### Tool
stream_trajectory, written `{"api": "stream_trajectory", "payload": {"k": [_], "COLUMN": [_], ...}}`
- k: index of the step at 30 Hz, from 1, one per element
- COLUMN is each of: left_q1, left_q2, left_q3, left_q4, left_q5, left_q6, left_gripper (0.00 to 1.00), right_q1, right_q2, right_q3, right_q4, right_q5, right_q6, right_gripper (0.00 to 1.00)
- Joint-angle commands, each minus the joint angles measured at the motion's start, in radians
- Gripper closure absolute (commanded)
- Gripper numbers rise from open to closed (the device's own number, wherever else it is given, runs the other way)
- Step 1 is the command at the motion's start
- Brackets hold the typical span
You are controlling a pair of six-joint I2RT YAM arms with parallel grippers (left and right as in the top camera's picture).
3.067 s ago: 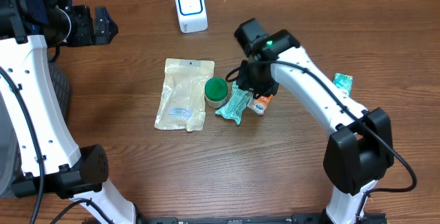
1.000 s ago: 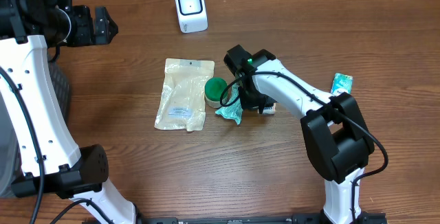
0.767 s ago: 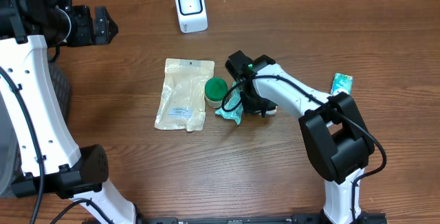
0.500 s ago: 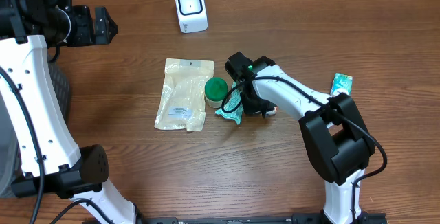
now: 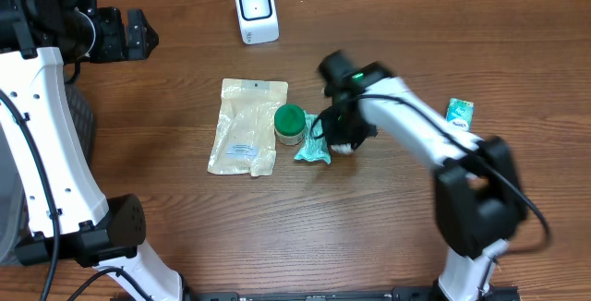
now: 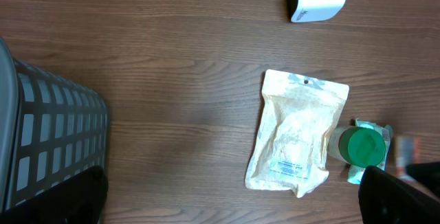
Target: Scan the item barcode
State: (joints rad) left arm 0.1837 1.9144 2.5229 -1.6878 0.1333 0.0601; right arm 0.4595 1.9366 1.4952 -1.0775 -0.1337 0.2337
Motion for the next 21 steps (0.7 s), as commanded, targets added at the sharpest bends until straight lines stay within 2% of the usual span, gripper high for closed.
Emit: {"api": "stream_trajectory", "payload": {"k": [1,4,7,12,17,21], "left_q1": [0.004,0.004,0.004,0.004,0.004,0.004], "left_q2": [0.002,0.002,0.002,0.002,0.002,0.002], "left_q3": [-0.001,-0.001,-0.001,-0.001,-0.001,-0.001], "left_q4": [-0.002,-0.002,-0.002,-0.002,-0.002,-0.002], "left_q5": [-0.003,-0.003,-0.003,-0.003,-0.003,-0.003], "left_q6": [0.015,0.015,0.015,0.015,0.015,0.015], "left_gripper": [0.01,0.00,0.00,0.01,0.00,0.01], "right_q1": [-0.120,-0.195,-0.241,-0.286,-0.332,-0.364], "right_q2": [-0.137,-0.139,-0.139,-0.139,-0.138,-0.138], "right_q3": [0.043,0.016,-0.074,-0.298,-0.461,-0.514], "right_q4": [0.010,0.012,0.064,0.299,0.464,0.472], "right_q5": [-0.409,-0.586,-0.684,-0.906,-0.901,-0.800], "right_q6": [-0.083,-0.139,-0.157,-0.142,-0.063,-0.050], "right_gripper": [0.96,0.96,0.96,0.96,0.96,0.96]}}
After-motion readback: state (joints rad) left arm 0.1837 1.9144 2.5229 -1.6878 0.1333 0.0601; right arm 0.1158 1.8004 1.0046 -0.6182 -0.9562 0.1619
